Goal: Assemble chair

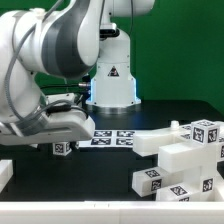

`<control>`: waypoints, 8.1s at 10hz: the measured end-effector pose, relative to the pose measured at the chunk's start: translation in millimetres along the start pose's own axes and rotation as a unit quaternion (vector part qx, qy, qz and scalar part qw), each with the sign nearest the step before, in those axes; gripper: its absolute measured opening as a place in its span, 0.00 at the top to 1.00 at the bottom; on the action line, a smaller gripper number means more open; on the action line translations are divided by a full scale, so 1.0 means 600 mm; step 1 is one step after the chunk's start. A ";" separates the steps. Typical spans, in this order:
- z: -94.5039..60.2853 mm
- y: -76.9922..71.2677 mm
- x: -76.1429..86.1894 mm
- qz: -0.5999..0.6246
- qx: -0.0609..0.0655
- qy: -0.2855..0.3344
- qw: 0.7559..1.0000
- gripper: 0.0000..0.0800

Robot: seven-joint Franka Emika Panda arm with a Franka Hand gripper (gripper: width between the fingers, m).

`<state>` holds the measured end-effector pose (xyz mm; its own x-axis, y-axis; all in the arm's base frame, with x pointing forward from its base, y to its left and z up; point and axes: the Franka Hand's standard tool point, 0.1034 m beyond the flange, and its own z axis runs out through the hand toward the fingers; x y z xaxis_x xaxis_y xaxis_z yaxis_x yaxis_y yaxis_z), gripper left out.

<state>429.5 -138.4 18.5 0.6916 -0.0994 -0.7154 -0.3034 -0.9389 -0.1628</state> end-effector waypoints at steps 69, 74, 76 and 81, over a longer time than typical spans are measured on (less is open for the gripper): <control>-0.127 -0.427 -0.023 -0.183 -0.136 0.574 0.786 0.65; -0.125 -0.427 -0.022 -0.182 -0.137 0.571 0.789 0.20; -0.127 -0.434 -0.023 -0.180 -0.133 0.544 0.809 0.19; -0.123 -0.449 -0.031 -0.151 -0.130 0.371 0.907 0.19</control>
Offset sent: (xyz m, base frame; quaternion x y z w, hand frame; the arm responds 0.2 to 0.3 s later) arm -0.0037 -0.0149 0.0017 -0.0191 -0.1254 0.1105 0.9857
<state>546.7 91.8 125.7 0.9975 0.0709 0.0059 0.0711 -0.9967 -0.0404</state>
